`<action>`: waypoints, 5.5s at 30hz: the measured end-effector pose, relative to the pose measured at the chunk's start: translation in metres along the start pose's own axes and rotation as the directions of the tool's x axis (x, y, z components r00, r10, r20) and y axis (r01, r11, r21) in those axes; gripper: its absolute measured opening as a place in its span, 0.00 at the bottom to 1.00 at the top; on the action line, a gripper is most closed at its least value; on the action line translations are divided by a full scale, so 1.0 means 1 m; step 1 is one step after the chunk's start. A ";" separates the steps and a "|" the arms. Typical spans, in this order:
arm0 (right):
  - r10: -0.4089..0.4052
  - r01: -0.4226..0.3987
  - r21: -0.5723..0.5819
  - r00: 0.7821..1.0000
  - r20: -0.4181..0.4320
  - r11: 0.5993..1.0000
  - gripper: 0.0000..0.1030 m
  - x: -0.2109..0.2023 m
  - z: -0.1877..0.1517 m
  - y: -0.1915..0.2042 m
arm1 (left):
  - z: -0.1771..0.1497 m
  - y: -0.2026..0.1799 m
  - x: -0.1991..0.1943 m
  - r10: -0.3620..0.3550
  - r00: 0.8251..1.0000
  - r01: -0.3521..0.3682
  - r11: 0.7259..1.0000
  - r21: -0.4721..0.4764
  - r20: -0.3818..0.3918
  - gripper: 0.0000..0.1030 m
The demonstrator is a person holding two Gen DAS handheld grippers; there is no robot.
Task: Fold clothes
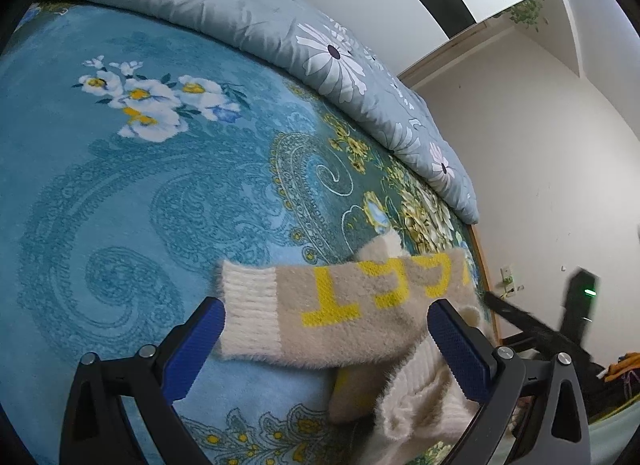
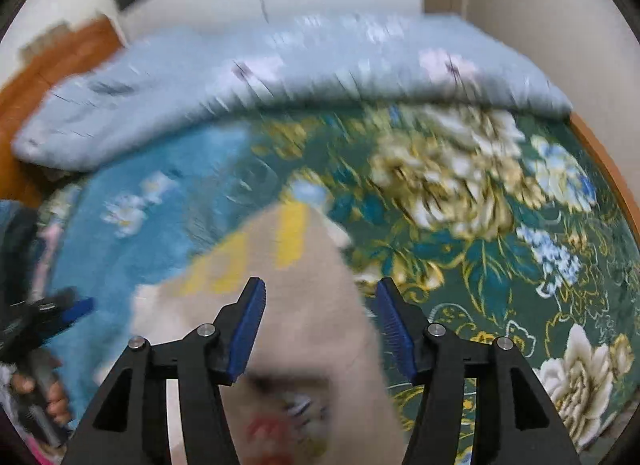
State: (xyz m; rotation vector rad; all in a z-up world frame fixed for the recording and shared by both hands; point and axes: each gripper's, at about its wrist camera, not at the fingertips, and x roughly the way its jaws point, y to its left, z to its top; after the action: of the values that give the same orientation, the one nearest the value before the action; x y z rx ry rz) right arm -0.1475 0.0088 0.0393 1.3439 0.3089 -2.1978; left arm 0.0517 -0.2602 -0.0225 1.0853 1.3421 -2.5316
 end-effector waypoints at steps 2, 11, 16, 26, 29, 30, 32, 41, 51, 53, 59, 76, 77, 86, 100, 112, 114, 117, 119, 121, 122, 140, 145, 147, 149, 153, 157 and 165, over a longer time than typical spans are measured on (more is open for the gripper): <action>0.046 -0.045 0.011 0.997 -0.060 0.999 0.62 0.019 -0.004 -0.003 | 0.001 0.001 0.001 -0.003 1.000 0.003 1.000 -0.003 -0.008 1.00; 0.041 -0.036 0.106 0.998 -0.045 0.994 0.34 0.001 -0.022 0.021 | 0.004 0.005 -0.008 -0.034 0.999 0.034 0.999 -0.019 0.009 1.00; 0.052 -0.054 0.024 0.996 0.065 0.998 0.17 -0.052 -0.013 0.064 | 0.008 0.016 -0.024 -0.058 0.997 0.061 0.997 -0.046 0.047 1.00; 0.271 -0.209 -0.189 0.872 0.407 0.959 0.16 -0.218 0.037 0.200 | 0.024 0.066 -0.096 -0.123 0.964 0.166 0.972 -0.169 0.236 1.00; 0.345 -0.255 -0.248 0.817 0.462 0.935 0.16 -0.251 0.046 0.241 | 0.028 0.081 -0.120 -0.117 0.953 0.173 0.967 -0.189 0.278 1.00; 0.380 -0.293 -0.251 0.795 0.472 0.923 0.16 -0.259 0.050 0.251 | 0.029 0.085 -0.129 -0.112 0.950 0.172 0.967 -0.189 0.293 1.00; 0.447 -0.359 -0.266 0.744 0.498 0.894 0.16 -0.277 0.055 0.266 | 0.030 0.093 -0.151 -0.086 0.939 0.155 0.970 -0.185 0.334 1.00; 0.617 -0.602 -0.240 0.561 0.551 0.762 0.16 -0.310 0.064 0.237 | 0.035 0.120 -0.178 -0.040 0.924 0.123 0.973 -0.197 0.381 1.00; 0.258 -0.331 0.129 0.882 0.393 0.935 0.16 -0.138 0.010 0.057 | 0.037 0.081 -0.100 -0.002 0.983 0.020 0.995 -0.094 0.185 1.00; 0.180 -0.273 0.231 0.916 0.357 0.934 0.16 -0.106 -0.009 0.014 | 0.037 0.073 -0.075 -0.005 0.991 0.015 0.997 -0.071 0.135 1.00; 0.068 -0.222 0.441 0.939 0.338 0.870 0.16 -0.066 -0.066 -0.096 | 0.035 0.063 -0.014 -0.001 1.000 0.002 0.999 -0.045 0.023 1.00; 0.120 -0.267 0.572 0.952 0.282 0.775 0.16 -0.020 -0.152 -0.162 | 0.014 0.031 0.077 -0.136 0.986 0.134 0.991 -0.029 -0.102 0.84; 0.123 -0.268 0.567 0.951 0.282 0.779 0.16 -0.020 -0.151 -0.161 | 0.014 0.029 0.077 -0.133 0.986 0.132 0.991 -0.018 -0.096 0.79; 0.117 -0.257 0.557 0.955 0.274 0.790 0.16 -0.027 -0.144 -0.150 | 0.020 0.023 0.066 -0.157 0.987 0.156 0.988 -0.012 -0.044 0.28; 0.371 -0.477 0.228 0.845 0.386 0.849 0.16 -0.070 -0.034 -0.007 | 0.053 0.059 -0.120 -0.227 0.879 0.244 0.970 0.014 0.420 0.22; 0.336 -0.372 0.214 0.924 0.184 0.903 0.16 0.055 0.041 0.082 | 0.063 0.160 -0.152 0.107 0.873 0.027 0.963 -0.267 0.477 0.22; 0.304 -0.330 0.269 0.943 0.134 0.905 0.16 0.084 0.035 0.077 | 0.067 0.168 -0.139 0.126 0.889 0.013 0.954 -0.300 0.439 0.22; 0.271 -0.287 0.328 0.958 0.096 0.900 0.17 0.111 0.025 0.060 | 0.071 0.172 -0.135 0.142 0.889 0.006 0.947 -0.321 0.434 0.22; 0.279 -0.292 0.357 0.956 0.087 0.887 0.20 0.118 0.018 0.049 | 0.074 0.169 -0.132 0.155 0.891 -0.012 0.948 -0.319 0.428 0.22; 0.295 -0.314 0.362 0.949 0.109 0.878 0.20 0.111 0.012 0.041 | 0.073 0.168 -0.130 0.166 0.893 -0.022 0.944 -0.329 0.417 0.25; 0.298 -0.325 0.354 0.946 0.130 0.877 0.28 0.105 0.009 0.039 | 0.073 0.167 -0.130 0.173 0.896 -0.029 0.942 -0.335 0.408 0.29; 0.564 -0.556 0.328 0.822 0.082 0.763 0.48 0.066 -0.188 0.072 | -0.028 0.113 -0.166 0.177 0.953 -0.171 0.984 -0.047 0.244 0.83; 0.570 -0.586 0.336 0.806 0.157 0.737 0.48 0.062 -0.205 0.091 | -0.075 0.156 -0.144 0.220 0.974 -0.217 0.975 -0.047 0.062 0.83; 0.593 -0.614 0.359 0.785 0.179 0.703 0.40 0.060 -0.212 0.093 | -0.086 0.166 -0.134 0.229 0.974 -0.228 0.971 -0.067 -0.002 0.83; 0.625 -0.629 0.391 0.765 0.157 0.672 0.17 0.065 -0.223 0.099 | -0.091 0.162 -0.131 0.230 0.973 -0.230 0.972 -0.043 -0.004 0.83; 0.610 -0.626 0.413 0.770 0.188 0.662 0.10 0.053 -0.236 0.088 | -0.098 0.146 -0.123 0.176 0.984 -0.176 0.984 -0.006 -0.020 0.81; 0.526 -0.604 0.389 0.797 0.298 0.695 0.09 0.015 -0.234 0.055 | -0.107 0.132 -0.111 0.220 0.975 -0.218 0.975 0.047 -0.032 0.81; 0.422 -0.531 0.444 0.846 0.326 0.722 0.09 0.001 -0.247 0.009 | -0.107 0.137 -0.115 0.230 0.973 -0.230 0.973 0.015 -0.026 0.65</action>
State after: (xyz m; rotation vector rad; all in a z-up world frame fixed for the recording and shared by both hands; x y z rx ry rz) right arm 0.0425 0.1132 -0.0786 1.2499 -0.7031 -1.9903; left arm 0.2477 -0.2921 -0.0855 1.2045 1.1342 -2.3681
